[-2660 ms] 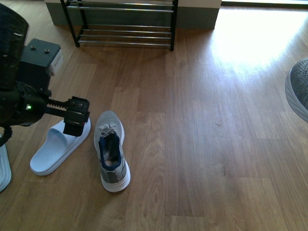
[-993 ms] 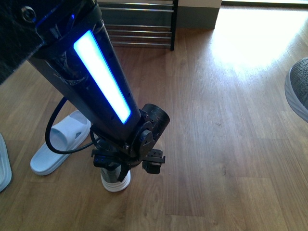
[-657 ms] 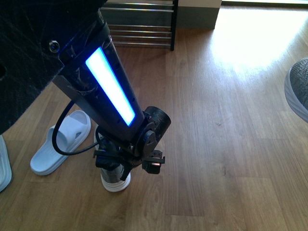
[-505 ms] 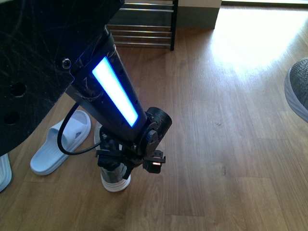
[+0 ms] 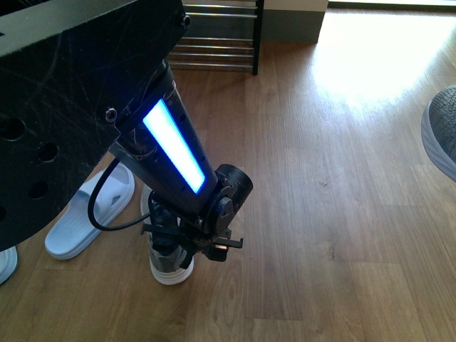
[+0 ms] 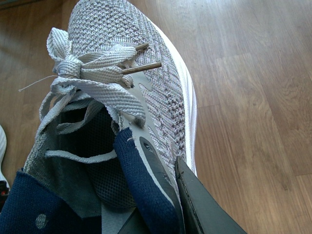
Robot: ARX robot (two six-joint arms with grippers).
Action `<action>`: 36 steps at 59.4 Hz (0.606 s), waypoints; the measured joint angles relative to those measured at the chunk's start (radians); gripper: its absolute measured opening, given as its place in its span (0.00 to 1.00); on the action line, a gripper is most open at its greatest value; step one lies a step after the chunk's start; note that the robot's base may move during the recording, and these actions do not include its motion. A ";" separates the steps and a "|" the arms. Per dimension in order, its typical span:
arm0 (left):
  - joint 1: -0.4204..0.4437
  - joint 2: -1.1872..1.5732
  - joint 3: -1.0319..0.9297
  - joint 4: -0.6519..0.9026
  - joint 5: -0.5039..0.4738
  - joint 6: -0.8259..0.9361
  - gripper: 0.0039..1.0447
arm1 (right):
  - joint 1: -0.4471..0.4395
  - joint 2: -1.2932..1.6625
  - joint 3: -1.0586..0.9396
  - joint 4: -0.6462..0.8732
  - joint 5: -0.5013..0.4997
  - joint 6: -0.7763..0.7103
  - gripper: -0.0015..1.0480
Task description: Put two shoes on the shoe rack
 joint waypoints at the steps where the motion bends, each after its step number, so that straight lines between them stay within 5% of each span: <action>1: 0.000 0.000 0.000 0.000 0.000 0.001 0.51 | 0.000 0.000 0.000 0.000 0.000 0.000 0.01; 23: 0.003 -0.002 -0.020 0.029 -0.013 0.006 0.10 | 0.000 0.000 0.000 0.000 0.000 0.000 0.01; 36: 0.000 -0.034 -0.073 0.084 0.019 0.049 0.03 | 0.000 0.000 0.000 0.000 0.000 0.000 0.01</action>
